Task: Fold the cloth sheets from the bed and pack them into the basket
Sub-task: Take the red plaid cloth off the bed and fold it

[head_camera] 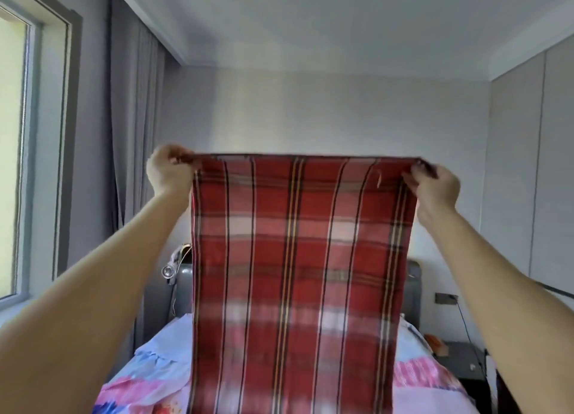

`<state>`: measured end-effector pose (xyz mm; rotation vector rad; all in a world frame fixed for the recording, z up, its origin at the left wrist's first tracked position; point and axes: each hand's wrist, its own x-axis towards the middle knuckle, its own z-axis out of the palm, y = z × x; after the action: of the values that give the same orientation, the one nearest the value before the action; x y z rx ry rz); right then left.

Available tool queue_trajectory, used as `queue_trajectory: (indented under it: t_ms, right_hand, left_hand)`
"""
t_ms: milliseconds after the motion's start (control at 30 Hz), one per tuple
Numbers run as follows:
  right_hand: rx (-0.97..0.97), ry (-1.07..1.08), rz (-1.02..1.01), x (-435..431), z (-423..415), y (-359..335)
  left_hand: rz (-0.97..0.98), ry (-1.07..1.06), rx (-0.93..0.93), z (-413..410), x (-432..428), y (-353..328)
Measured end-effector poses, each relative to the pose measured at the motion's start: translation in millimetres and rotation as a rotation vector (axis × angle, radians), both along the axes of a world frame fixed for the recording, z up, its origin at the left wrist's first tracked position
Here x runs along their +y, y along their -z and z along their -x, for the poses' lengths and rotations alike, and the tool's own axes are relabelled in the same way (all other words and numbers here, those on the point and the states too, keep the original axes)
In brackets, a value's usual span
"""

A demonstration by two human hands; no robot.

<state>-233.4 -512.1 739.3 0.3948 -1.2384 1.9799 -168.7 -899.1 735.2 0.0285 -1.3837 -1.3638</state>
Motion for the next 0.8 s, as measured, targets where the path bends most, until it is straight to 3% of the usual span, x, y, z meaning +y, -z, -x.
queue_trajectory:
  t_ms: [100,200,433,500,567,667,800]
  right_hand:
    - [0.069,0.001,-0.067,7.4,-21.8,-6.7]
    - [0.022,0.052,-0.18,14.0,-48.0,18.9]
    - [-0.21,-0.138,-0.367,38.9,-145.6,163.4]
    - [-0.332,-0.12,-0.445,52.1,-174.3,220.4]
    - [-0.469,-0.13,-0.548,67.1,-197.9,276.7]
    - [-0.69,-0.125,-0.807,84.8,-248.6,366.2]
    - [-0.93,-0.101,-1.26,102.2,-318.0,463.1]
  left_hand:
    - [0.023,0.026,0.088,-12.3,-7.7,-6.3]
    - [0.107,0.006,0.035,-37.7,-12.9,15.3]
    - [0.412,-0.016,-0.418,-136.6,-32.1,164.0]
    - [0.655,-0.106,-0.578,-174.1,-36.6,222.5]
    - [1.05,-0.175,-0.613,-207.4,-38.2,276.2]
    - [1.544,0.033,-0.646,-252.3,-38.1,360.5]
    - [1.752,0.317,-0.77,-301.5,-24.3,442.7]
